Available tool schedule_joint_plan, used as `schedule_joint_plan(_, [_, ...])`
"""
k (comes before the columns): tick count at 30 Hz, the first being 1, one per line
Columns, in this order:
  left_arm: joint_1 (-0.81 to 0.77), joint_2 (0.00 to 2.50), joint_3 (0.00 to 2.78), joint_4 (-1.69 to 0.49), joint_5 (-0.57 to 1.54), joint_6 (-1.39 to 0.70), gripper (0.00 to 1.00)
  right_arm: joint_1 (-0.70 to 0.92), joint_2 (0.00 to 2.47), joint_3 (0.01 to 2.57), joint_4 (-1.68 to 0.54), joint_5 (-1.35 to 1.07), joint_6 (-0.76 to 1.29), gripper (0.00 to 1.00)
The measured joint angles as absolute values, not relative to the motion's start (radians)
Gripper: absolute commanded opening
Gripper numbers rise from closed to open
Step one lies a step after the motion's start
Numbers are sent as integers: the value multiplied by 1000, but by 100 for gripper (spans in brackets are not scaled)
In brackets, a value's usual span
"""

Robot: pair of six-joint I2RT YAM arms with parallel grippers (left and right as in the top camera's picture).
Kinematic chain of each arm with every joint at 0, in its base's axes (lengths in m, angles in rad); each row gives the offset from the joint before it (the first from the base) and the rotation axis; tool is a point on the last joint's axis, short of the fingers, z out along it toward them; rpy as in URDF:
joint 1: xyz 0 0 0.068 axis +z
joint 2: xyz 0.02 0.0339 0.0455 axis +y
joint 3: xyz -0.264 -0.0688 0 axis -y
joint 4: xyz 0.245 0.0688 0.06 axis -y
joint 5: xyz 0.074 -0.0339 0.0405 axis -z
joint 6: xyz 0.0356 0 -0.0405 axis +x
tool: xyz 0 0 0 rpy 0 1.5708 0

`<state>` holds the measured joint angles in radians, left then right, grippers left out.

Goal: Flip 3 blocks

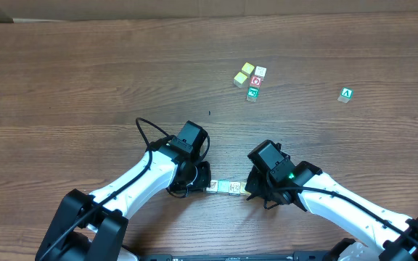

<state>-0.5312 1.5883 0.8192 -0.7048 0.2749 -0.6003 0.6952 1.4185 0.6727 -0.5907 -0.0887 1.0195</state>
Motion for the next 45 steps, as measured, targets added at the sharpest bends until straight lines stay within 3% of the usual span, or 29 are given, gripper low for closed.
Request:
schedule_joint_plan(14, [-558,1588,819,-711,246,-649,5,692,1419,673,-594,-36,1001,4])
schedule_joint_plan(24, [-530,1588,820,-730,231,-653,4,687,1403,722,-734,-55,950,4])
schedule_joint_plan(45, [-557,1604,820,-703,213,-653,4,687,1512,722,-641,-80,923,4])
